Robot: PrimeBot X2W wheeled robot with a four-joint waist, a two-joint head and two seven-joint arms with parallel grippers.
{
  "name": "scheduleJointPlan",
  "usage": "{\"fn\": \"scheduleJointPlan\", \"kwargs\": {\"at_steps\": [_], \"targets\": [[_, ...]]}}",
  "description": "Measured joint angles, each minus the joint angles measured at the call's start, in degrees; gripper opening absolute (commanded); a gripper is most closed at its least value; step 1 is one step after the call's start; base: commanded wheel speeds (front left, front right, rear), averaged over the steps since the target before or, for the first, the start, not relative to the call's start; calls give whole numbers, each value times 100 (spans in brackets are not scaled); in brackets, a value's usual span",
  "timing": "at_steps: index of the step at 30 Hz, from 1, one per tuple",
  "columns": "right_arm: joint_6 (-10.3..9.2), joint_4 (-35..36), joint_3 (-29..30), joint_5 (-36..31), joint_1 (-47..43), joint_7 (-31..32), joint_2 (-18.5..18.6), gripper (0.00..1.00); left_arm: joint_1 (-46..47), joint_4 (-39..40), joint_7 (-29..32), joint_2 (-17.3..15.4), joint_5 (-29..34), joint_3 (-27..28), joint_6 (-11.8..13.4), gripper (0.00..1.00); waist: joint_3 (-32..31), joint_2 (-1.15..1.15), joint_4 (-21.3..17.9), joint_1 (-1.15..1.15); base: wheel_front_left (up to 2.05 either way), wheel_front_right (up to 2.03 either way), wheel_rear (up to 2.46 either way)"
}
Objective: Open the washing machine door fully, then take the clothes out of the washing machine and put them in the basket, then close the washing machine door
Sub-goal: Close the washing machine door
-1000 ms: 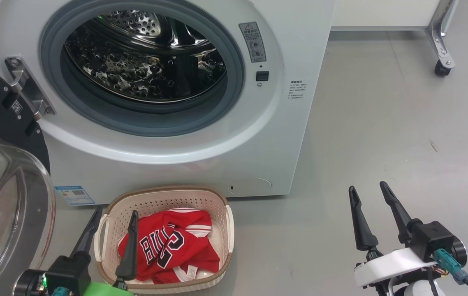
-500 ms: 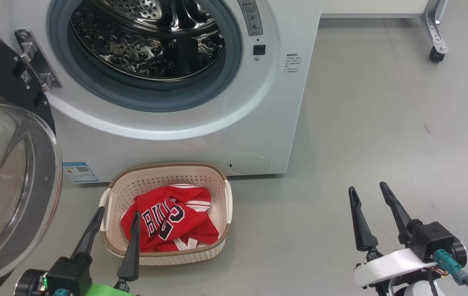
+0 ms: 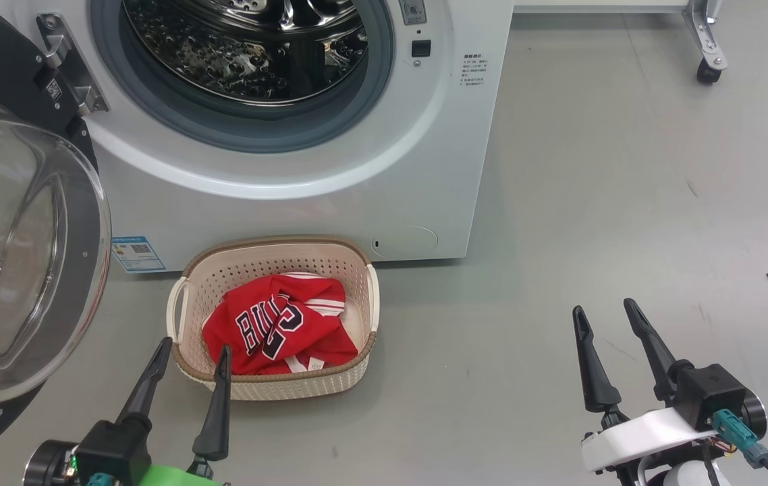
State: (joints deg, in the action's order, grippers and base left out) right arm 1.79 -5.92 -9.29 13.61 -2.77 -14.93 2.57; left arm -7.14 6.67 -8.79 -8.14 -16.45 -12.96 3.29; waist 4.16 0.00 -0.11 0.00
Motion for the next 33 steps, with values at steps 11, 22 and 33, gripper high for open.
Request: {"fn": "scheduleJointPlan", "kwargs": {"at_steps": [11, 22, 33], "targets": [[0, 1, 18, 2, -1, 0, -1, 100, -12, 35, 49, -4, 0, 0, 1, 100, -2, 0, 21, 0, -40, 40, 0], [-18, 1, 21, 1, -2, 0, -1, 100, -16, 63, 66, -5, 1, -11, 2, 100, -20, 0, 55, 0, -3, 3, 0], [-43, 12, 105, 2, -27, 0, -4, 100, -19, 78, 115, -7, 29, -81, 2, 100, -14, 0, 142, 0, 0, 0, 0]]}}
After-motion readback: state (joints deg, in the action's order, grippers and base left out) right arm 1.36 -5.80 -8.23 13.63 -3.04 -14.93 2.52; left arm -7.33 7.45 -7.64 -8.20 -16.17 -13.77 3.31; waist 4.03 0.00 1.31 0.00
